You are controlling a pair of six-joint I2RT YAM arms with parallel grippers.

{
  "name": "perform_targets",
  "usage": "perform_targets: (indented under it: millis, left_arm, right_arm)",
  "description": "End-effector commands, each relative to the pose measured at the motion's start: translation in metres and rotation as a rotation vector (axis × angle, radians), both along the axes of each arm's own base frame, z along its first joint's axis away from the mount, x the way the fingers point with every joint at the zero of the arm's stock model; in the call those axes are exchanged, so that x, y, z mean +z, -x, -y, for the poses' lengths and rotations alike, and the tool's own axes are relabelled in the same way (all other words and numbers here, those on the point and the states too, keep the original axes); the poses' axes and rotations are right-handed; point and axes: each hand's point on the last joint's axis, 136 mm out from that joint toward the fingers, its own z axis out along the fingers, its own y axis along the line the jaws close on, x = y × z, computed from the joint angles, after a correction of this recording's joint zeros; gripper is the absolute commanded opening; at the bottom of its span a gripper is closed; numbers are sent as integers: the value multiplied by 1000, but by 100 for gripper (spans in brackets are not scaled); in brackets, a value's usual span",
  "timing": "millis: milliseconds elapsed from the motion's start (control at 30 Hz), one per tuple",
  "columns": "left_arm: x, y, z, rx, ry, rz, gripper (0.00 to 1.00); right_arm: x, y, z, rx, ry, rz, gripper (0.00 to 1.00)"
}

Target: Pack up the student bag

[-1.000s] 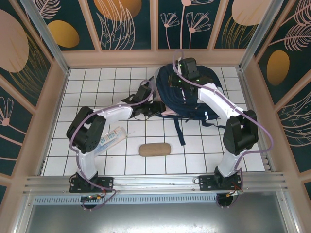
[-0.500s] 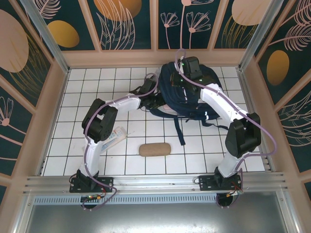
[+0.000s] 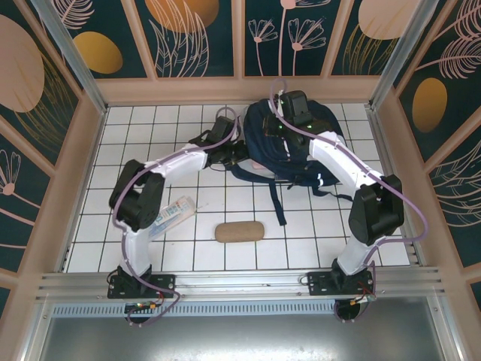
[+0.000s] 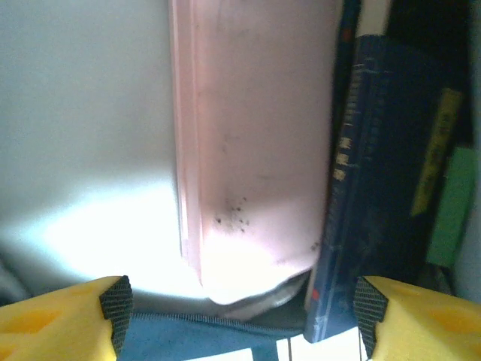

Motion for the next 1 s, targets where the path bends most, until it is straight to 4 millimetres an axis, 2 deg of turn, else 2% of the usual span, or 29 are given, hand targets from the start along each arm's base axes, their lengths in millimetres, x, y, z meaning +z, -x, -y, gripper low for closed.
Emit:
perform_targets:
  millis: [0,300,433,567,733,967]
  left_arm:
    - [14,21,-21,-32,-56,32,80]
    - [1,83,-54,-232,-179,84,73]
    - [-3,100,-65,-320,-278,126,73]
    - [-7,123,-65,-414,-328,157,76]
    - [-11,164,-54,-560,-350,225,87]
    - [-38,212,-50,-715,-456,227,93]
  right_arm:
    - [10,-5,5,-25,-12,35,0]
    - [20,-19,18,-39,-33,52,0]
    - [26,-24,24,-48,-36,59,0]
    - [29,-25,26,-50,-35,64,0]
    - [31,-25,27,-47,-25,66,0]
    - [34,-24,29,-44,-20,72,0]
